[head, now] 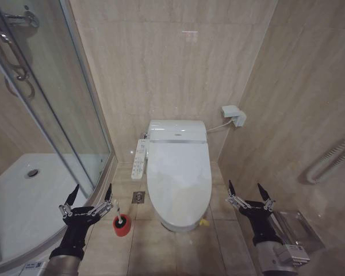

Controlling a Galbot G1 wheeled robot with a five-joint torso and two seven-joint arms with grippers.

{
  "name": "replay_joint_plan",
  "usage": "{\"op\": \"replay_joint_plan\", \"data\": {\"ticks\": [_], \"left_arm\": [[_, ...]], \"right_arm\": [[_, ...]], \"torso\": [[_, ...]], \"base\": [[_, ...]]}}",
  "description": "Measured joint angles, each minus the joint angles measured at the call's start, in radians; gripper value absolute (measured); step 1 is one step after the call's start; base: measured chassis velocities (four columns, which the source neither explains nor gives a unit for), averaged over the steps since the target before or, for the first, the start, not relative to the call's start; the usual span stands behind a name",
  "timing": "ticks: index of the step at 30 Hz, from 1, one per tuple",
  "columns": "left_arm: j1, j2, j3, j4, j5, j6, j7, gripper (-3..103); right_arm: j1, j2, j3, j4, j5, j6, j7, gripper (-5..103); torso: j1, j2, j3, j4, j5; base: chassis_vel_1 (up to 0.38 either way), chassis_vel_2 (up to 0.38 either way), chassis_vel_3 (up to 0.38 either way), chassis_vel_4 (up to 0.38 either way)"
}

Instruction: Open the toilet lid, clean the toilet bowl with a toilet brush, close the toilet lid, and flush.

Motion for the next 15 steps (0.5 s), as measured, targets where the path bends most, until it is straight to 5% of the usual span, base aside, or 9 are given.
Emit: {"op": "replay_joint_plan", "data": {"ticks": [9,15], "left_arm": [[0.0,0.0,0.0,0.0,0.0,0.0,0.0,100],[0.0,0.0,0.0,0.0,0.0,0.0,0.0,100]], "right_arm": [[-0.102,0.033,0.007,-0.022,-0.059,0.085,-0.021,100],[-0.197,0.094,-0.001,-0.056,-0.11,0.154,-0.081,100]], "torso": [[0.001,0.0,0.0,0.0001,0.0003],[0.0,0.0,0.0,0.0,0.0]], "base": [[-0.15,0.148,0.159,-0.145],[-0.015,0.024,-0.004,-0.011]]}}
